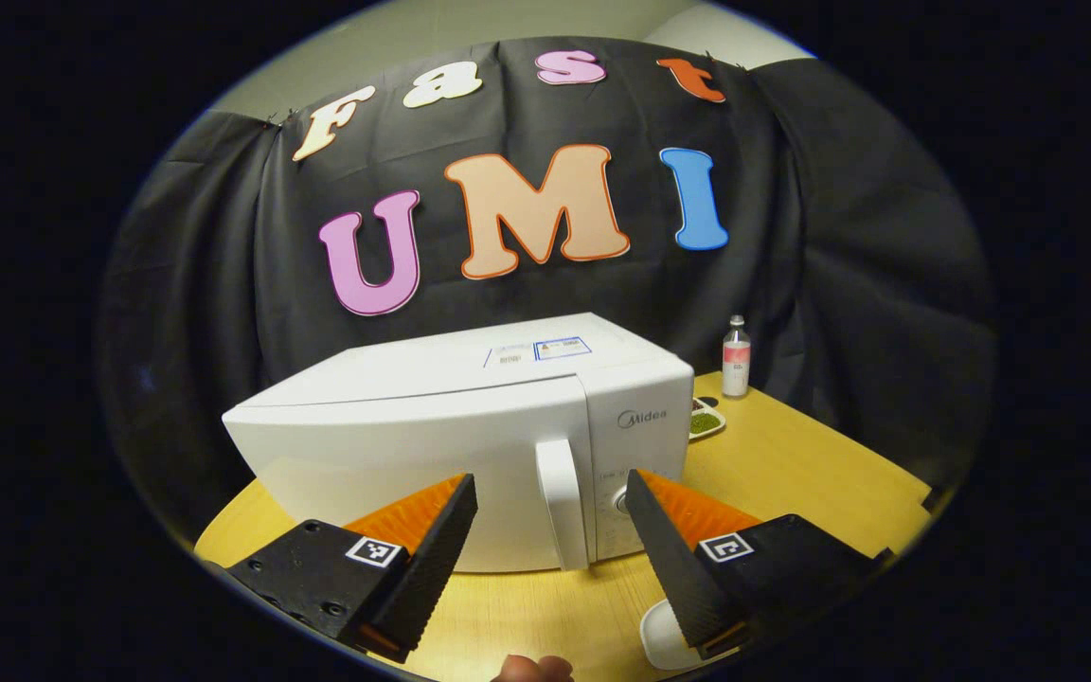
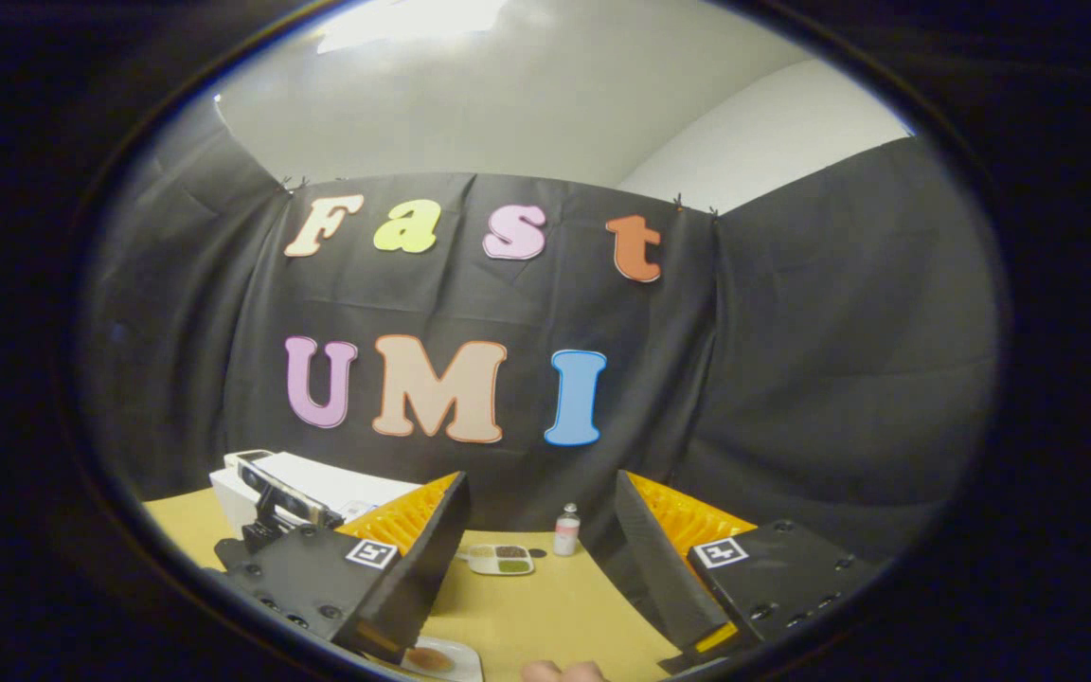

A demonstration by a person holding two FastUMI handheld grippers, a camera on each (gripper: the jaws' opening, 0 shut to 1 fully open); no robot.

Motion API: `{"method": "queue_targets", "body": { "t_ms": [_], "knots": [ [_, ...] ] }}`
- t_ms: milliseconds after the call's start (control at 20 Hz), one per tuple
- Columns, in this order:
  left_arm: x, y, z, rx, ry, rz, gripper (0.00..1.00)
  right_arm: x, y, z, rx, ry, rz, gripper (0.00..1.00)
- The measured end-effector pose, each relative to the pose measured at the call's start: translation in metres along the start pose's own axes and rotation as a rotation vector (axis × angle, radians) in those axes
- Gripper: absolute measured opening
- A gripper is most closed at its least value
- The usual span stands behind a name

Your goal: Open the microwave oven with the left hand, put the food in, and close the microwave oven.

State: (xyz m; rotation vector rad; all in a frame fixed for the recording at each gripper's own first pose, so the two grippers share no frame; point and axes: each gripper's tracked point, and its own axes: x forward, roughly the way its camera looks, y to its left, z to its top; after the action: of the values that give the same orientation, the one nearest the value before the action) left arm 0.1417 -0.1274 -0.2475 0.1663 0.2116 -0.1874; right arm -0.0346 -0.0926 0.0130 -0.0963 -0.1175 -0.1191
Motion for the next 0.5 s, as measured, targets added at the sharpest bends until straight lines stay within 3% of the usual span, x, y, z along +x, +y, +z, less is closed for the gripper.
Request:
{"method": "queue_targets", "body": {
  "t_ms": [400, 500],
  "knots": [
    [0.023, 0.000, -0.012, -0.007, 0.023, 0.039, 0.94, 0.000, -0.020, -0.002, -0.014, 0.019, -0.037, 0.96],
    [0.028, -0.005, -0.018, 0.006, 0.053, 0.031, 0.53, -0.001, -0.022, -0.003, -0.030, 0.017, -0.036, 0.96]
  ]
}}
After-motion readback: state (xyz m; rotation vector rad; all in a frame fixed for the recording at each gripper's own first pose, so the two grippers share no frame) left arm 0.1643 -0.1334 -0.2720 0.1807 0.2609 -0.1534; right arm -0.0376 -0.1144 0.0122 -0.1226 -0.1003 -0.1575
